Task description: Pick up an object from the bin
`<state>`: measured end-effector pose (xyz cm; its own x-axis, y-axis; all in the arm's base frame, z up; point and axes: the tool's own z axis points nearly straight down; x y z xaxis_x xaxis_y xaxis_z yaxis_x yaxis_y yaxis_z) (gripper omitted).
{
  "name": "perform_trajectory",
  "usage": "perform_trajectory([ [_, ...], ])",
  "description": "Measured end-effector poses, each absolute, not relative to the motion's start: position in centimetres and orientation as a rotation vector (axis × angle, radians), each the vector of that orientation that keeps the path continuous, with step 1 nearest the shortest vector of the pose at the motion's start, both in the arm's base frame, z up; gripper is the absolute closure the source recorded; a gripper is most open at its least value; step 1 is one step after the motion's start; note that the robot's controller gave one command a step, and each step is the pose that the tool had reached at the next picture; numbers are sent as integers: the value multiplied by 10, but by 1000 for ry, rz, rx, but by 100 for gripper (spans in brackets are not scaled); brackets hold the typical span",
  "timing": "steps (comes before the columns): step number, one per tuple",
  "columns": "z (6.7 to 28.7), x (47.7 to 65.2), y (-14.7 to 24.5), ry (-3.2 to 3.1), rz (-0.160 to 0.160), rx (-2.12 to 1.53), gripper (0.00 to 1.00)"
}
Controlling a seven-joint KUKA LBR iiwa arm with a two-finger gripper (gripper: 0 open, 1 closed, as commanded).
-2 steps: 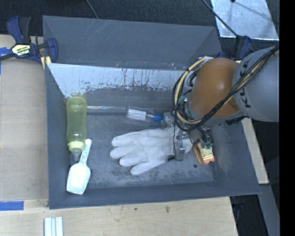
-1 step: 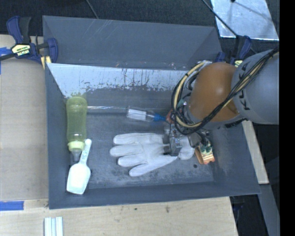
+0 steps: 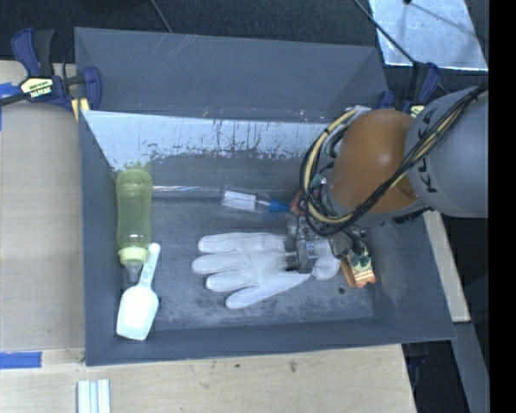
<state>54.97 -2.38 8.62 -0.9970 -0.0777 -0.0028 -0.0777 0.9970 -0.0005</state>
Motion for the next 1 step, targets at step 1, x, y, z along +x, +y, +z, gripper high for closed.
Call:
perform_trajectory([
  [1, 88, 550, -24, 3137, -1, -122, 100],
])
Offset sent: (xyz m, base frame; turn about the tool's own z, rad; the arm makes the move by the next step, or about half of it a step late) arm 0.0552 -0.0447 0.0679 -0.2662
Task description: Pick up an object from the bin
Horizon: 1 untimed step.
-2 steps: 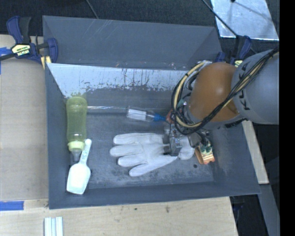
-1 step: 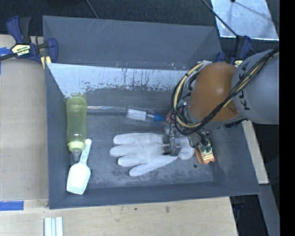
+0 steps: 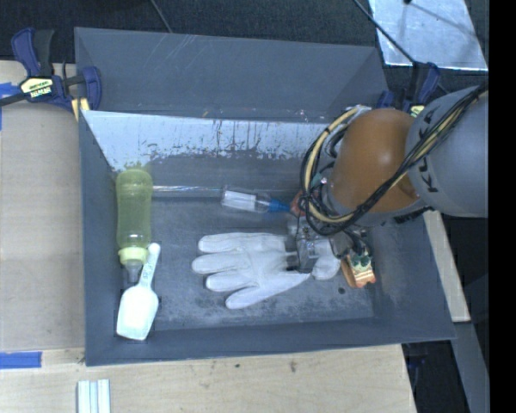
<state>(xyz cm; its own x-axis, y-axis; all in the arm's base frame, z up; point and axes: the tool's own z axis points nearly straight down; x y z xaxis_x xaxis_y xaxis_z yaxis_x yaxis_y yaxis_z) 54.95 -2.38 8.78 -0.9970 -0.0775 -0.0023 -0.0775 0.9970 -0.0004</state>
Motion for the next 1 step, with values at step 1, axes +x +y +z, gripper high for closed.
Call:
perform_trajectory([
  [1, 133, 579, -44, 3120, -1, -313, 100],
])
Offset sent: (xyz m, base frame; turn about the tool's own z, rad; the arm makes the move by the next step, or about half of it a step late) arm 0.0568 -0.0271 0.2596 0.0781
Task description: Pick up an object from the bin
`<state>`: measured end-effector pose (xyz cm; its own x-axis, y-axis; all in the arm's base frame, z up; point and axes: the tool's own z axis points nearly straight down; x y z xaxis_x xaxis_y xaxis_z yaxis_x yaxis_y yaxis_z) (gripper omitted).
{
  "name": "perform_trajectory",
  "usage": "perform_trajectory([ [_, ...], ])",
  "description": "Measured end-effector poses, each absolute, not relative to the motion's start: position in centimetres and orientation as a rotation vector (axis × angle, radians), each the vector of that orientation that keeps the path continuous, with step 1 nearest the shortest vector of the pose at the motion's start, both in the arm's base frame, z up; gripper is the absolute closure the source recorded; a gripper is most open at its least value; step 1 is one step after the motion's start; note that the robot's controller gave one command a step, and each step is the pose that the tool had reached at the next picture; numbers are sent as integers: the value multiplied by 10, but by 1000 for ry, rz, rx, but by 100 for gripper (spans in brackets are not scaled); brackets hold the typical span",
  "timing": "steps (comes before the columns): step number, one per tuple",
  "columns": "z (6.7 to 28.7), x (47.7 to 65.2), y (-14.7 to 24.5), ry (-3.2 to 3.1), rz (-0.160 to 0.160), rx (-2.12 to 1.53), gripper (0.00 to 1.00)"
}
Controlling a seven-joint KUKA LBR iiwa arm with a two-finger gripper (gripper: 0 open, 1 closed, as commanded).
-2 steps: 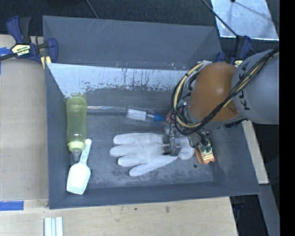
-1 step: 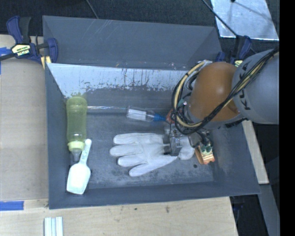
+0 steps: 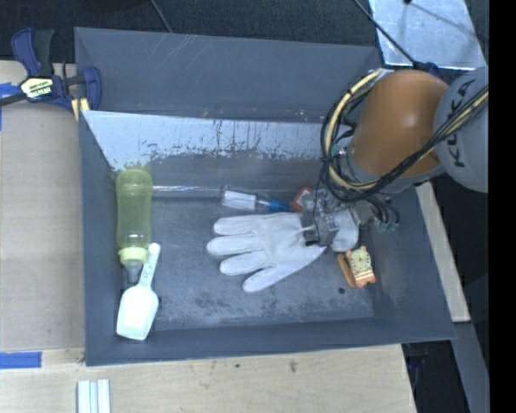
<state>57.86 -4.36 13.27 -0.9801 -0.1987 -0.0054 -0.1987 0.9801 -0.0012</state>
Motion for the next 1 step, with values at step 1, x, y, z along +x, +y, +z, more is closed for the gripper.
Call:
perform_trajectory([
  [1, 340, 605, -52, 3139, 0, -8, 100],
])
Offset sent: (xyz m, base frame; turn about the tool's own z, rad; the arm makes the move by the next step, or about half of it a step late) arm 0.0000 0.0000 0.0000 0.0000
